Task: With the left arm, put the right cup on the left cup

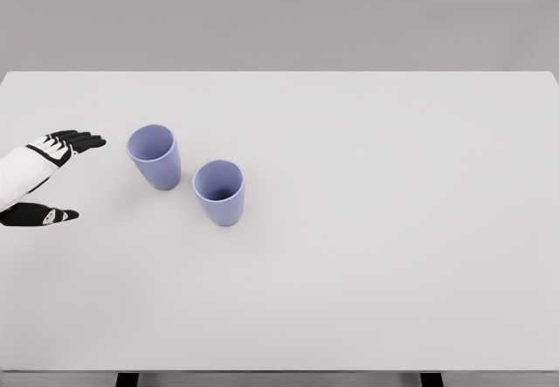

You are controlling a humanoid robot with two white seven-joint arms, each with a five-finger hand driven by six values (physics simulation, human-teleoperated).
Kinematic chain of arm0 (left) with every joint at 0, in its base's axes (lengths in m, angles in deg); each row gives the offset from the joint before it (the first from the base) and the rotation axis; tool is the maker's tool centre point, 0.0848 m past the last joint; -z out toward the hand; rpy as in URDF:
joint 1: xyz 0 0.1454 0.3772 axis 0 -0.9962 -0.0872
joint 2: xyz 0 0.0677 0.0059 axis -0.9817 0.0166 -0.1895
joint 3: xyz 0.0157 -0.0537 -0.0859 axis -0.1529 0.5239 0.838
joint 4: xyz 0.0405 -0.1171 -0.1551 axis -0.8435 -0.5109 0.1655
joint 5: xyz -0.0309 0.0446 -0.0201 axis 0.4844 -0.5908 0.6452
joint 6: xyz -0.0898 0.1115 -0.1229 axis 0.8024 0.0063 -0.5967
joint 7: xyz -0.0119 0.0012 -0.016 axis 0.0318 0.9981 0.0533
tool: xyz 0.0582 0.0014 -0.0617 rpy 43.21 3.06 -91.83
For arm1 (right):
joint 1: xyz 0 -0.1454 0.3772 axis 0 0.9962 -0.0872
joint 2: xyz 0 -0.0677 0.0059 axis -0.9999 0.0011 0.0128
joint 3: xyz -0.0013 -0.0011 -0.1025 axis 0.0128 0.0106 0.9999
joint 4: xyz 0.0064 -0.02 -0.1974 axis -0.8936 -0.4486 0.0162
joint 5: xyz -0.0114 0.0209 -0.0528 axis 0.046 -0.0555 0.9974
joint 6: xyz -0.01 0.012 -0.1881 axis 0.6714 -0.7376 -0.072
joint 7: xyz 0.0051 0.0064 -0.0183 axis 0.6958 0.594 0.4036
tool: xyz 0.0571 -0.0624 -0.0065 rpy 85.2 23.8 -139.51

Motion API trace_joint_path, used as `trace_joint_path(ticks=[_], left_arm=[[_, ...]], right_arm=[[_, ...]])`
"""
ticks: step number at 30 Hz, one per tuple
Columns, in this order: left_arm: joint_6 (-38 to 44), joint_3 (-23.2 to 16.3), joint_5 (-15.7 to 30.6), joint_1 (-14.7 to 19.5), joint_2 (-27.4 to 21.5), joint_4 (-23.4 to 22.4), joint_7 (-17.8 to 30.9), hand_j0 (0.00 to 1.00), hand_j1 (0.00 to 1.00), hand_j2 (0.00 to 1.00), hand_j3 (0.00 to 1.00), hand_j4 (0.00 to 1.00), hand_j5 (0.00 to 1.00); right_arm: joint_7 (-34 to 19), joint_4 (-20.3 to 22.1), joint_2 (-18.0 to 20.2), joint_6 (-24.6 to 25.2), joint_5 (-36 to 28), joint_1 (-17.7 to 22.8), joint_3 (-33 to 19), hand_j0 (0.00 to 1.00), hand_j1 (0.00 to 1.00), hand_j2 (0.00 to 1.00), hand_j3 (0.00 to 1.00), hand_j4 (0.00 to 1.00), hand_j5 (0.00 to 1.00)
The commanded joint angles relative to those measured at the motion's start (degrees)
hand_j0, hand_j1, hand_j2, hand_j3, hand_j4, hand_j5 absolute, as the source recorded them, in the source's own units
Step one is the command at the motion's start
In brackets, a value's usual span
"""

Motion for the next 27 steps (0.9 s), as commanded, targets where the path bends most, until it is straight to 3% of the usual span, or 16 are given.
trace_joint_path(ticks=[1,4,6,8,14,18,21,23,27], left_arm=[[0.1,0.04,0.49,0.0,-0.09,0.06,0.18,1.0,1.0,1.0,1.0,1.0,1.0],[0.1,0.13,0.58,0.0,-0.09,0.5,0.18,1.0,1.0,1.0,1.0,1.0,1.0],[0.1,2.41,0.84,-0.09,0.0,1.64,0.18,1.0,1.0,1.0,1.0,1.0,1.0],[0.1,3.38,6.45,-0.18,-0.52,1.64,0.09,1.0,1.0,1.0,1.0,1.0,1.0],[0.1,5.14,11.21,-0.44,-0.61,1.82,-0.26,1.0,1.0,1.0,1.0,1.0,1.0],[0.1,4.52,15.25,-3.6,-1.05,4.89,-0.44,1.0,1.0,1.0,1.0,1.0,1.0],[0.1,-0.04,20.78,-5.1,-2.46,5.68,-0.44,1.0,1.0,1.0,1.0,1.0,1.0],[0.1,-4.88,27.29,-7.38,-7.02,6.83,-0.44,1.0,1.0,1.0,1.0,1.0,1.0],[0.1,-5.67,32.65,-8.08,-8.35,7.36,-0.26,1.0,1.0,1.0,1.0,1.0,1.0]], right_arm=[[-0.02,-0.01,0.01,0.01,0.02,0.0,0.01,1.0,1.0,1.0,1.0,1.0,1.0],[-0.02,-0.01,0.01,0.01,0.02,0.0,0.01,1.0,1.0,1.0,1.0,1.0,1.0],[-0.02,-0.01,0.01,0.01,0.02,0.0,0.01,1.0,1.0,1.0,1.0,1.0,1.0],[-0.02,-0.01,0.01,0.01,0.02,0.0,0.01,1.0,1.0,1.0,1.0,1.0,1.0],[-0.02,-0.01,0.01,-0.07,0.02,0.0,0.01,1.0,1.0,1.0,1.0,1.0,1.0],[-0.02,-0.01,0.01,0.01,0.02,0.0,0.01,1.0,1.0,1.0,1.0,1.0,1.0],[-0.02,-0.01,0.01,-0.07,0.02,0.0,0.01,1.0,1.0,1.0,1.0,1.0,1.0],[-0.02,-0.01,0.01,0.01,0.02,0.0,0.01,1.0,1.0,1.0,1.0,1.0,1.0],[-0.02,-0.01,0.01,-0.07,0.02,0.0,0.01,1.0,1.0,1.0,1.0,1.0,1.0]])
